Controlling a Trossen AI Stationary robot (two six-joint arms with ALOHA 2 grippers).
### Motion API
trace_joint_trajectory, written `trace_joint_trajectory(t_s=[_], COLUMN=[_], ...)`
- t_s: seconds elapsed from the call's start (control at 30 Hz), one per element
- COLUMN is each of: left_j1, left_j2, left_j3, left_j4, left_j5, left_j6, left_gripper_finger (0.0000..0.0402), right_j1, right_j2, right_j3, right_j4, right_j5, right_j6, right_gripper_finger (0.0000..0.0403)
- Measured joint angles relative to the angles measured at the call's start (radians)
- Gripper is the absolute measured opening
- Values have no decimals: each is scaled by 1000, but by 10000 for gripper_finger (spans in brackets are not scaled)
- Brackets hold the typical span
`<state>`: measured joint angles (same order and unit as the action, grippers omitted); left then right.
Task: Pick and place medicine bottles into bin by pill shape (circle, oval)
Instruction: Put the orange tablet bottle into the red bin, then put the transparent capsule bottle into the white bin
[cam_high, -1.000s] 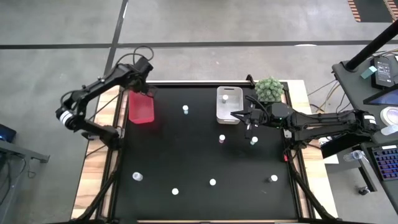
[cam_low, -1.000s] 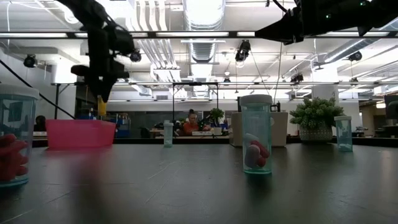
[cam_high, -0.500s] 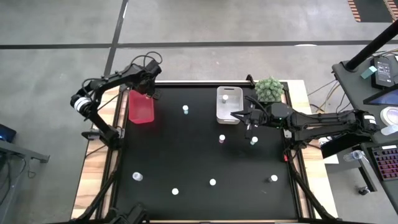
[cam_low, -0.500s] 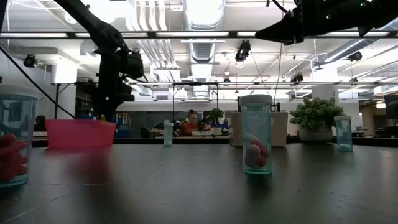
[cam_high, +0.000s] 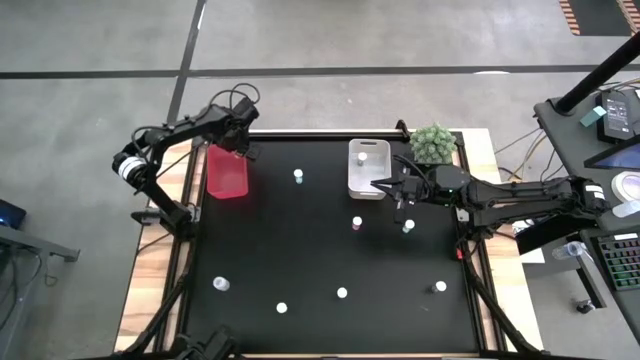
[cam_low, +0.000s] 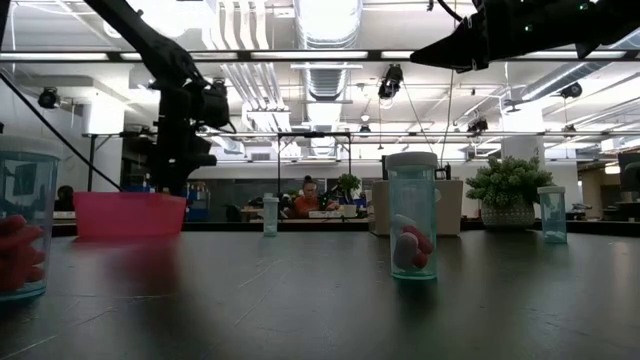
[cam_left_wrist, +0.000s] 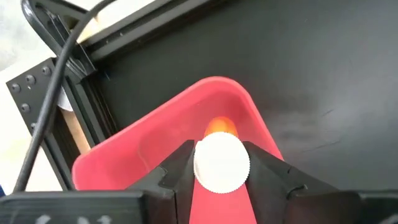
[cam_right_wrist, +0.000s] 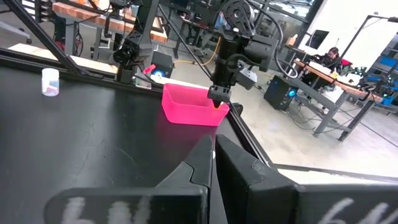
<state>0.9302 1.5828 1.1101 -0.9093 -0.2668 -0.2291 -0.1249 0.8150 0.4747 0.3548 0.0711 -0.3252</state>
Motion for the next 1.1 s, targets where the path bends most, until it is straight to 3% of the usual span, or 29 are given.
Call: trace_joint_trajectory(t_s=[0.33,0.73,1.1], left_j1=[0,0,0], left_j2=[-2,-7,-9], left_j3=[-32,-32,-31], left_j4=[50,45,37], left_j5=[0,0,0], left_j6=[0,0,12], left_gripper_finger=[107,157,160], right_j1=[0,0,0], right_j2=[0,0,0], right_j3=[0,0,0], right_j4=[0,0,0], right_j5=[0,0,0], right_j6=[-2,-7,-14], right_gripper_finger=[12,12,12])
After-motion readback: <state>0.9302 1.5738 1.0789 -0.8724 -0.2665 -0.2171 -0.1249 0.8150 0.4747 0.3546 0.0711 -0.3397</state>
